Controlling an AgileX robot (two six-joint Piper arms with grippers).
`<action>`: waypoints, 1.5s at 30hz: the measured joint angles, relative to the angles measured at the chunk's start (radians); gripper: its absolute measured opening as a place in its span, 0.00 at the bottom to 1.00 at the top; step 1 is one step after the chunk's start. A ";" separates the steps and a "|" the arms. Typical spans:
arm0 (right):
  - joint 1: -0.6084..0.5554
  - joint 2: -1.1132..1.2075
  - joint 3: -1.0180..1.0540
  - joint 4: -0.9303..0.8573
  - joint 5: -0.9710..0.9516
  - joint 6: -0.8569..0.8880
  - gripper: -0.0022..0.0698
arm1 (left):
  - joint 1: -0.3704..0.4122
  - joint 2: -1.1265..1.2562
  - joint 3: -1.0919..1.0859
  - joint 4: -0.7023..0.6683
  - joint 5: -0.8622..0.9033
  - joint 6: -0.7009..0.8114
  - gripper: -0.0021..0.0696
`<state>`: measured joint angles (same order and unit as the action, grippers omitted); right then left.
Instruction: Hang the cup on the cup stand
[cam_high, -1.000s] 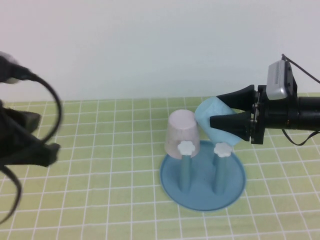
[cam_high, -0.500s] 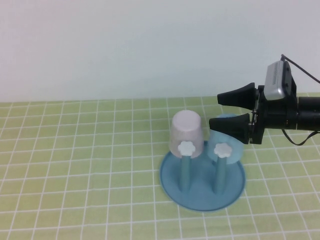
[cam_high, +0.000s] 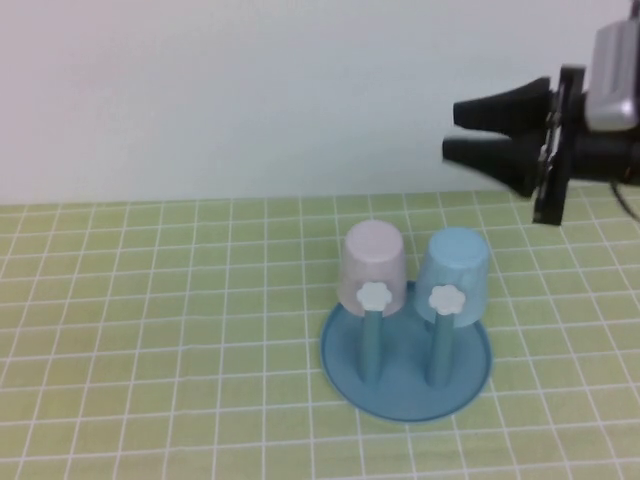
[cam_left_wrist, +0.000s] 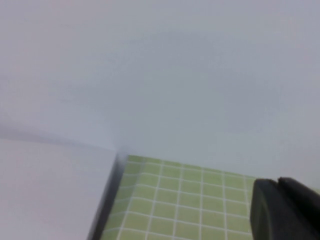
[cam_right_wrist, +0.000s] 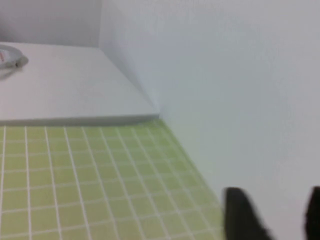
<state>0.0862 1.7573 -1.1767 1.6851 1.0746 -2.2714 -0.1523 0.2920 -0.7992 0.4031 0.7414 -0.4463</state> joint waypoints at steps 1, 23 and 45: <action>0.000 -0.030 0.000 0.000 0.002 0.000 0.41 | 0.008 -0.034 0.021 0.004 0.000 0.000 0.03; 0.000 -0.522 0.000 -0.002 0.053 0.346 0.04 | 0.063 -0.256 0.610 0.065 -0.451 -0.006 0.03; 0.000 -0.725 -0.039 0.000 -0.348 0.350 0.03 | 0.063 -0.307 0.801 -0.533 -0.420 0.642 0.03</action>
<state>0.0862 1.0325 -1.2161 1.6847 0.7262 -1.9210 -0.0893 -0.0150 0.0016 -0.1298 0.3215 0.1959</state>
